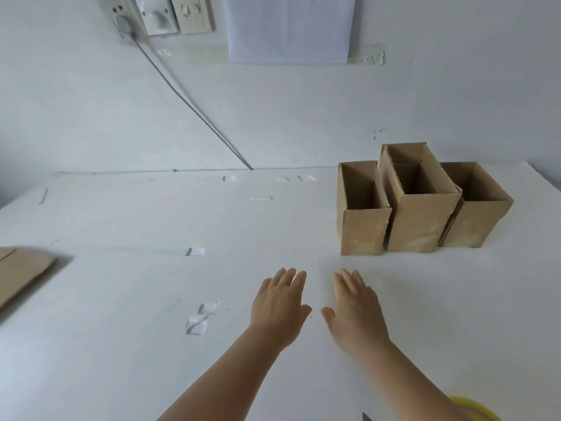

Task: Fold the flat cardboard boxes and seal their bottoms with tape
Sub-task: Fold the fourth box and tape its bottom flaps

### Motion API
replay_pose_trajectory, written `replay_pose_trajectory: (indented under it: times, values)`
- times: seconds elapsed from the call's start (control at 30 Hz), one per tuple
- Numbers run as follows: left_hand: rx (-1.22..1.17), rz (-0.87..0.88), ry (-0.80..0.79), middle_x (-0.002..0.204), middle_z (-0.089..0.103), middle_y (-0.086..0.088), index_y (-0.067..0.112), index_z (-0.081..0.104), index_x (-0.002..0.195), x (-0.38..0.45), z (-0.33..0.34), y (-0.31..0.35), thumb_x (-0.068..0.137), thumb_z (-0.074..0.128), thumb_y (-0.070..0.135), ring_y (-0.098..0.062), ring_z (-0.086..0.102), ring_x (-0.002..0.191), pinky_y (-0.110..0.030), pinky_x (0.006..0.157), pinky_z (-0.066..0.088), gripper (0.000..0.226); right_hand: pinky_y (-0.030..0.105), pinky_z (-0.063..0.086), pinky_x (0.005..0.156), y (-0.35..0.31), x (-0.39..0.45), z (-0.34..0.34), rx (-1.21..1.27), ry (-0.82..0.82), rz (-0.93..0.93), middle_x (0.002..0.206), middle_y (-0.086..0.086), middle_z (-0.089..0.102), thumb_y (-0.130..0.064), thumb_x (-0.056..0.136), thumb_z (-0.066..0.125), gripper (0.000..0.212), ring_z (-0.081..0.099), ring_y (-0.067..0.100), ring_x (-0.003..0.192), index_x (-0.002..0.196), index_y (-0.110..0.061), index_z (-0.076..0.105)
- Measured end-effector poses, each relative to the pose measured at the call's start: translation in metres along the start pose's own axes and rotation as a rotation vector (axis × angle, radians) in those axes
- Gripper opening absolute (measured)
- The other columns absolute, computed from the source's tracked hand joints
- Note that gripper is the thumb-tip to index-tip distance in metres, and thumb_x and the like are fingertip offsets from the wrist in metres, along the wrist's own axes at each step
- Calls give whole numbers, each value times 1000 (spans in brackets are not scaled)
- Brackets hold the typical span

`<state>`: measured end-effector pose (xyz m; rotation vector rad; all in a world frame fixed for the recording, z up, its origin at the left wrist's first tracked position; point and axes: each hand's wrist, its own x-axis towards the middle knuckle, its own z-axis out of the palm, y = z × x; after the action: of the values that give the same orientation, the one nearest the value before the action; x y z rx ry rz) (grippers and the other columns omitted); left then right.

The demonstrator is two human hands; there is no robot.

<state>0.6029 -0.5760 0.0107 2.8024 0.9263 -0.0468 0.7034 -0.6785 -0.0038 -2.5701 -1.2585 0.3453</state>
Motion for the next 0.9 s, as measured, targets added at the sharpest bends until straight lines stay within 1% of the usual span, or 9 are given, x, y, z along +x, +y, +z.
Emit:
replay_pose_trajectory:
  times: [0.1, 0.2, 0.37, 0.47, 0.73, 0.9]
  values:
    - [-6, -38, 48, 157, 25, 3, 19, 19, 151, -39, -8, -27, 99, 44, 40, -16, 15, 146, -29, 116, 13, 62, 35, 3, 118, -32, -18, 0, -20, -24, -63, 161, 1, 3, -38, 100, 38, 67, -3, 21, 148, 152, -14, 3]
    - [-31, -100, 99, 153, 31, 5, 18, 22, 150, -82, -19, -58, 98, 43, 42, -14, 21, 144, -29, 116, 16, 61, 34, 4, 118, -71, -38, 4, -6, -29, -132, 160, 0, 8, -37, 99, 41, 66, 0, 20, 148, 151, -16, 7]
    - [-45, -181, 158, 153, 31, 7, 20, 21, 151, -164, -35, -117, 99, 40, 45, -11, 24, 142, -26, 115, 17, 61, 33, 6, 119, -152, -82, 17, 8, -28, -238, 160, -1, 11, -38, 97, 43, 68, 3, 18, 148, 151, -15, 9]
    - [-48, -240, 199, 154, 30, 6, 20, 22, 151, -217, -46, -155, 99, 39, 45, -12, 24, 143, -26, 114, 16, 60, 32, 8, 119, -204, -112, 29, 7, -16, -303, 159, -1, 15, -39, 96, 46, 66, 6, 18, 147, 149, -14, 15]
    - [-75, -356, 274, 153, 33, 6, 20, 23, 150, -341, -60, -247, 99, 39, 45, -13, 27, 142, -26, 114, 19, 59, 33, 6, 120, -328, -182, 67, -19, -57, -418, 160, 1, 12, -42, 97, 43, 70, 4, 19, 148, 151, -14, 10]
    - [-81, -448, 294, 154, 33, 5, 21, 23, 151, -395, -69, -295, 99, 39, 45, -14, 27, 142, -29, 115, 20, 59, 34, 6, 120, -390, -209, 91, -21, -107, -492, 160, 1, 11, -43, 97, 42, 70, 3, 19, 148, 152, -14, 9]
